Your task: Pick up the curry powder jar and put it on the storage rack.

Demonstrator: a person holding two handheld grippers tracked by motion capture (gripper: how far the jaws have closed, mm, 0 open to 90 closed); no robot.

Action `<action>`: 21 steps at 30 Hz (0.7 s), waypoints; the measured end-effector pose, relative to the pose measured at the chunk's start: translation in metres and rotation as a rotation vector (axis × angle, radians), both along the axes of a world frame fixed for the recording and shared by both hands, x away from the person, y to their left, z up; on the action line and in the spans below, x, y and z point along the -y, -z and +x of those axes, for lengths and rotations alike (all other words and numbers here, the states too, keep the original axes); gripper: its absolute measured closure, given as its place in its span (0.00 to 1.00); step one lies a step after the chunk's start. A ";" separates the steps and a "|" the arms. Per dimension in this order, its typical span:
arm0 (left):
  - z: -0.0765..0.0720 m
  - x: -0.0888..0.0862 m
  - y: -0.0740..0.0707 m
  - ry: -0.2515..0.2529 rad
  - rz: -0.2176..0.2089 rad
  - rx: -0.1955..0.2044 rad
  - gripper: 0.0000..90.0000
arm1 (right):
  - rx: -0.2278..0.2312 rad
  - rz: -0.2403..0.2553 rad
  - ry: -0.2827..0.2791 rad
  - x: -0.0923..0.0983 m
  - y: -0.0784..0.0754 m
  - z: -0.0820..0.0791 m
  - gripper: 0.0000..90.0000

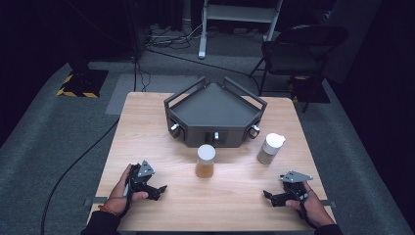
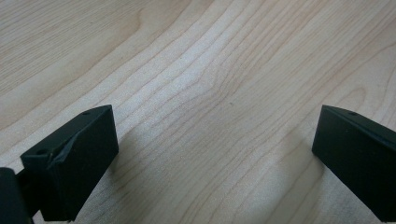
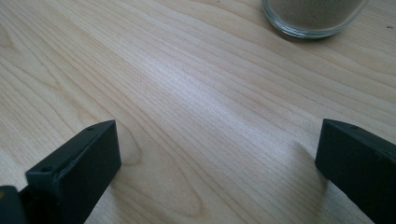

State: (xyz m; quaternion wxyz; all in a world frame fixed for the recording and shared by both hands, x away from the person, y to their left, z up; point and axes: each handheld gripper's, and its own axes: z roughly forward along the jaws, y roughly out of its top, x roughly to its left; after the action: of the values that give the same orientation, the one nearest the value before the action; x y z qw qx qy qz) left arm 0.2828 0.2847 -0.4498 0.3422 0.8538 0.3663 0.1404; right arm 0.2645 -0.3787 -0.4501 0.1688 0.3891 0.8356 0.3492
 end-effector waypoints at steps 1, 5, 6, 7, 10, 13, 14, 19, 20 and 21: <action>0.000 0.000 0.000 0.000 0.000 0.000 0.00 | 0.000 0.000 -0.002 0.000 0.000 0.000 0.00; 0.000 0.000 0.000 -0.001 0.000 0.000 0.00 | 0.000 -0.001 -0.009 0.001 0.000 0.001 0.00; 0.000 0.000 0.000 -0.001 0.000 0.000 0.00 | 0.000 -0.001 -0.010 0.001 0.000 0.001 0.00; 0.000 0.000 0.000 -0.001 0.000 0.000 0.00 | 0.000 -0.001 -0.011 0.001 0.000 0.001 0.00; -0.001 0.001 0.000 -0.007 -0.001 -0.001 0.00 | 0.000 -0.001 -0.014 0.002 0.000 0.001 0.00; -0.001 0.001 0.000 -0.008 0.000 0.000 0.00 | 0.000 -0.001 -0.015 0.002 0.000 0.001 0.00; -0.001 0.001 0.000 -0.008 -0.001 -0.001 0.00 | 0.000 -0.001 -0.016 0.002 0.000 0.002 0.00; -0.001 0.001 0.000 -0.010 -0.001 0.000 0.00 | 0.000 0.000 -0.020 0.003 0.000 0.002 0.00; -0.001 0.001 0.000 -0.011 0.000 0.000 0.00 | 0.000 0.000 -0.021 0.003 0.000 0.002 0.00; -0.001 0.001 0.000 -0.012 0.000 -0.001 0.00 | 0.000 0.000 -0.021 0.003 0.000 0.002 0.00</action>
State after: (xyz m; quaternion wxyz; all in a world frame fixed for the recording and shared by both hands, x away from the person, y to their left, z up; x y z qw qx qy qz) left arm 0.2816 0.2837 -0.4498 0.3413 0.8516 0.3716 0.1420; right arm 0.2666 -0.3815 -0.4500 0.1651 0.3802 0.8397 0.3508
